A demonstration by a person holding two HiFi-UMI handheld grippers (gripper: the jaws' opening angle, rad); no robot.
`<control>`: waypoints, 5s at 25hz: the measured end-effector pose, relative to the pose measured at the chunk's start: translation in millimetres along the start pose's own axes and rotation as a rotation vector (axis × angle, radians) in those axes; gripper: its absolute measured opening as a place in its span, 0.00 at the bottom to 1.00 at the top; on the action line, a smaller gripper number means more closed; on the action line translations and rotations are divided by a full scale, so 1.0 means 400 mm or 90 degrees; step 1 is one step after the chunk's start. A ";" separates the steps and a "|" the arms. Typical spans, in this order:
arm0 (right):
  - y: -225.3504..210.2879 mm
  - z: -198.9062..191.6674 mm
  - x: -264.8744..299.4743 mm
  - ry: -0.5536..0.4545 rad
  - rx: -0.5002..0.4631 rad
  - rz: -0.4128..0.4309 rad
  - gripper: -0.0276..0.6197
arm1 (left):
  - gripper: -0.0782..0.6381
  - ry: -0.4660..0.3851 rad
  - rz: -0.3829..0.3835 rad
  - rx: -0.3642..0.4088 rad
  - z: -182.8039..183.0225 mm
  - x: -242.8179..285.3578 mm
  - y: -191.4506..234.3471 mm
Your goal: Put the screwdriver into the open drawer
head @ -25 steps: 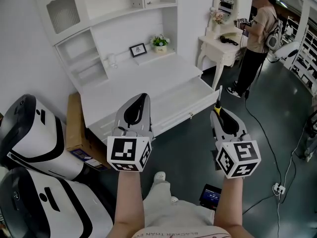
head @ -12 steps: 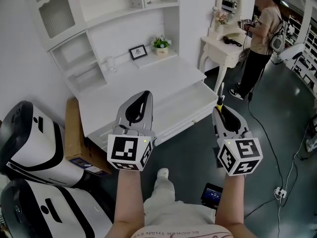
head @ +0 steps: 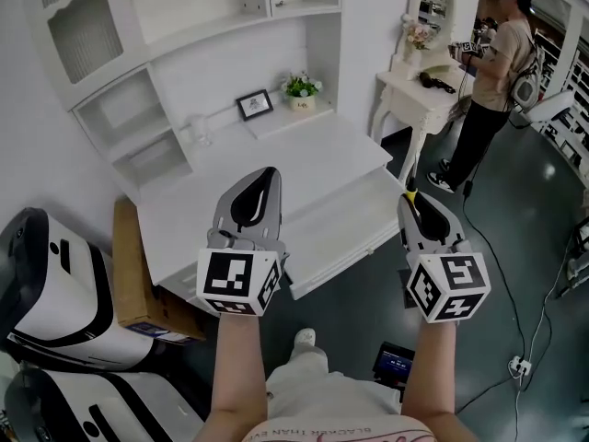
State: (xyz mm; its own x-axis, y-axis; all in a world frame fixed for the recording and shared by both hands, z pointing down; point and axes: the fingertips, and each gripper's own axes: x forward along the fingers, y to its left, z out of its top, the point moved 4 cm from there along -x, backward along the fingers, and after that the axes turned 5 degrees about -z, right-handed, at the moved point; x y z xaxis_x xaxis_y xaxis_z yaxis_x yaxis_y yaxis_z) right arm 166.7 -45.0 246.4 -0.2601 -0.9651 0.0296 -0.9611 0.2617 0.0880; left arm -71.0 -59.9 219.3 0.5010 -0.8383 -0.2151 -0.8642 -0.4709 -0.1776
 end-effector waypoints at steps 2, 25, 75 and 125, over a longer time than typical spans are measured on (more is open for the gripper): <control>0.004 0.001 0.053 0.004 0.003 -0.007 0.17 | 0.12 0.002 -0.003 -0.007 -0.020 0.034 0.044; 0.008 -0.104 0.437 0.082 0.074 -0.023 0.17 | 0.12 0.011 -0.018 -0.087 -0.221 0.283 0.332; 0.000 -0.833 0.626 0.655 0.378 0.033 0.17 | 0.12 0.269 0.037 -0.150 -0.659 0.417 0.283; 0.071 -1.175 0.678 0.896 0.336 0.044 0.23 | 0.12 0.360 0.084 -0.160 -0.772 0.394 0.289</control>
State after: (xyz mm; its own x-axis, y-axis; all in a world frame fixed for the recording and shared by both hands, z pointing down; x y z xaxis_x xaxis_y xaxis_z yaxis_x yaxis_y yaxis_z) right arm 112.3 -296.5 724.8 -0.3005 -0.0767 0.9507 -0.9527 -0.0231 -0.3030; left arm -106.7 -331.5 461.5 0.3460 -0.8769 0.3337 -0.9362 -0.3458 0.0621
